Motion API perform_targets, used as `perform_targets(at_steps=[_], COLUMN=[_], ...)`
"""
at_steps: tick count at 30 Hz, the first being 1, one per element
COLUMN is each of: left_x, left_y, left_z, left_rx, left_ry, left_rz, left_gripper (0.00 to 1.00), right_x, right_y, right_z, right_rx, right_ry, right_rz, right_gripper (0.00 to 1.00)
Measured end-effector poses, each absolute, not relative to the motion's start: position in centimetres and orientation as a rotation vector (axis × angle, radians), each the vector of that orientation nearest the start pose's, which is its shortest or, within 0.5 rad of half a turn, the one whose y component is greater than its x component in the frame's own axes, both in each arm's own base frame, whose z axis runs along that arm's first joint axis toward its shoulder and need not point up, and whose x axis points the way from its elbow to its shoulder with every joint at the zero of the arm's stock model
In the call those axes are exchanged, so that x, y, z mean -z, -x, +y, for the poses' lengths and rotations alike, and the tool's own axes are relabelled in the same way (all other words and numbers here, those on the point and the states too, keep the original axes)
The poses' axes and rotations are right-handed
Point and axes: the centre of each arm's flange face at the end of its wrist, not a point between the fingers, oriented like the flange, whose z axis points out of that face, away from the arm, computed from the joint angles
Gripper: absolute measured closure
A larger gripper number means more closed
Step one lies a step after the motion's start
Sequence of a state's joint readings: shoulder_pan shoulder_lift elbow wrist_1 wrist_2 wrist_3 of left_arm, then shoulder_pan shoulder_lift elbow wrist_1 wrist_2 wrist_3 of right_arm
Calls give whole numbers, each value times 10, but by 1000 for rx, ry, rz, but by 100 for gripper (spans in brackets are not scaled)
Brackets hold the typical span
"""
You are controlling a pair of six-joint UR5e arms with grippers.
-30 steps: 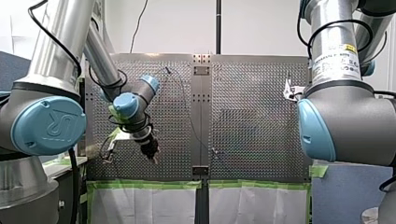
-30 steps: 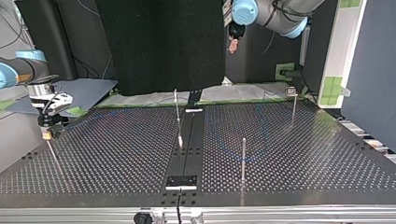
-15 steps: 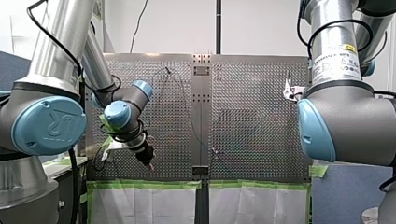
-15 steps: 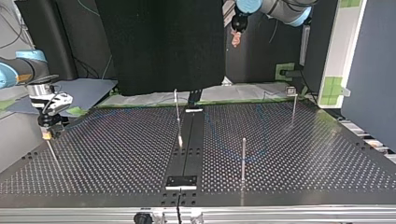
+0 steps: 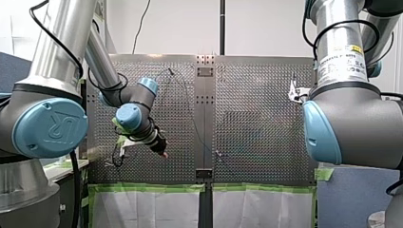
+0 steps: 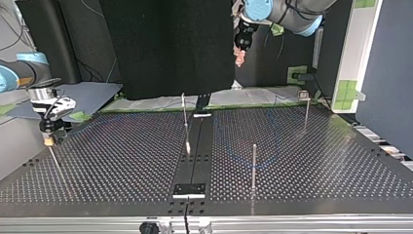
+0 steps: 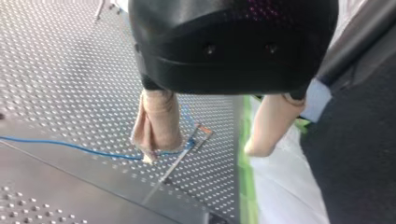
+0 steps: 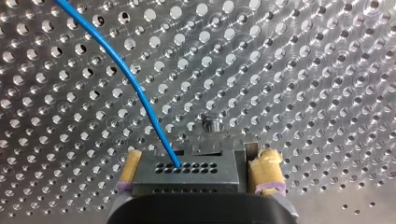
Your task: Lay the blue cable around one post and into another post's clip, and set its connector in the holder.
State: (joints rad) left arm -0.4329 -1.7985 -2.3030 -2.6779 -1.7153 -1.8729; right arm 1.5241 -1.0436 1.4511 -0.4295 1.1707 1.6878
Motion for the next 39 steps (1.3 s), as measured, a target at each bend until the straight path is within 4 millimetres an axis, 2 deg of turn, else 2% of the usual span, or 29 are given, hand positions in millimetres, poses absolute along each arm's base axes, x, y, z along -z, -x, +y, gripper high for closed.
perform_targets(at_steps=[39], left_x=[-144], left_y=[-325], left_z=[-270], left_rx=[305], left_ry=[-79], left_rz=[1703], left_gripper=[0], right_x=[-277], right_y=[-141], right_z=[-675], right_rx=[-1554], right_ry=[-1411], right_rz=[-1102], right_gripper=[0])
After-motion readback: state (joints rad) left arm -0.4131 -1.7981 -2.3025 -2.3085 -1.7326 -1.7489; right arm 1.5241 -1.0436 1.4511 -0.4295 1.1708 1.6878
